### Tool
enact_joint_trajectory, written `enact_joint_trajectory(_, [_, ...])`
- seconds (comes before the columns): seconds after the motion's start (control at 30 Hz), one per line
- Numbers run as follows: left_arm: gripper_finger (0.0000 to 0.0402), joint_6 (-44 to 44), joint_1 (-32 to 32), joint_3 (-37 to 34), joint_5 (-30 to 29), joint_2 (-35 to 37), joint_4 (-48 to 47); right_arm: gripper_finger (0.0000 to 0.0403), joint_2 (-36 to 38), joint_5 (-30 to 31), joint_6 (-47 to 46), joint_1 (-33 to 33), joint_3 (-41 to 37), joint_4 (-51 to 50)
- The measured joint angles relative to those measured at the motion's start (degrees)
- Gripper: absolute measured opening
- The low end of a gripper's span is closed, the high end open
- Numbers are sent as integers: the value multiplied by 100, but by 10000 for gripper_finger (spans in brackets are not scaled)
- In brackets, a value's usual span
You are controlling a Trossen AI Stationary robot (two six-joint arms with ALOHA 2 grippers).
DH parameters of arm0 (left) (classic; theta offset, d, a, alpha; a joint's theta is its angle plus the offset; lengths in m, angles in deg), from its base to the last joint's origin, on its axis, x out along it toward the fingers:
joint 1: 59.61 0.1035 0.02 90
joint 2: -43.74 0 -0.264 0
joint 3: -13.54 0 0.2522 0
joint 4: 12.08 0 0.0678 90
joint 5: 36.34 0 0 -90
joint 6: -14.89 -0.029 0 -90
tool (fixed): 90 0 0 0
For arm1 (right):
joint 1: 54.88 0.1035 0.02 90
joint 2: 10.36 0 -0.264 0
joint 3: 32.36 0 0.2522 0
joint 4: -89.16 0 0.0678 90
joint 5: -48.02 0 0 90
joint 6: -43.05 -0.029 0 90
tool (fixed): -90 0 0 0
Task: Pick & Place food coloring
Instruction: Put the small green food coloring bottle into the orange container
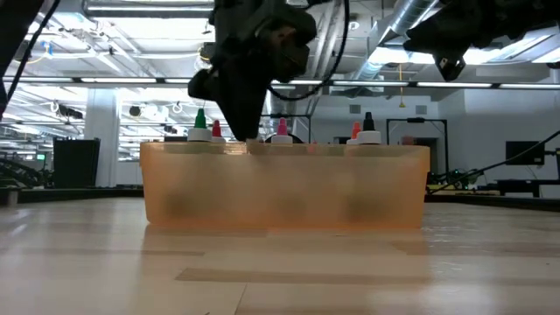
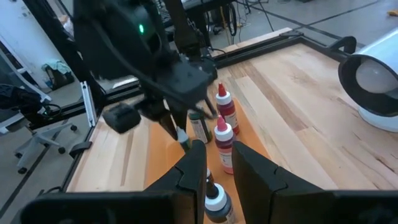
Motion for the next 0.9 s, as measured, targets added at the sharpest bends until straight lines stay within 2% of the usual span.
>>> enact_joint_trajectory(0.27, [51,-515,10,656,-26,-637,-543,65,0,0,-2,0,0,4])
enact_joint_trajectory(0.53, [51,-830,3,1595,-431,-1307,-1573,65,0,0,-2,0,0,-1])
enact_joint_trajectory(0.9, [51,-789,-6,1767,-522,-1389,-1862,65,0,0,-1,0,0,-25])
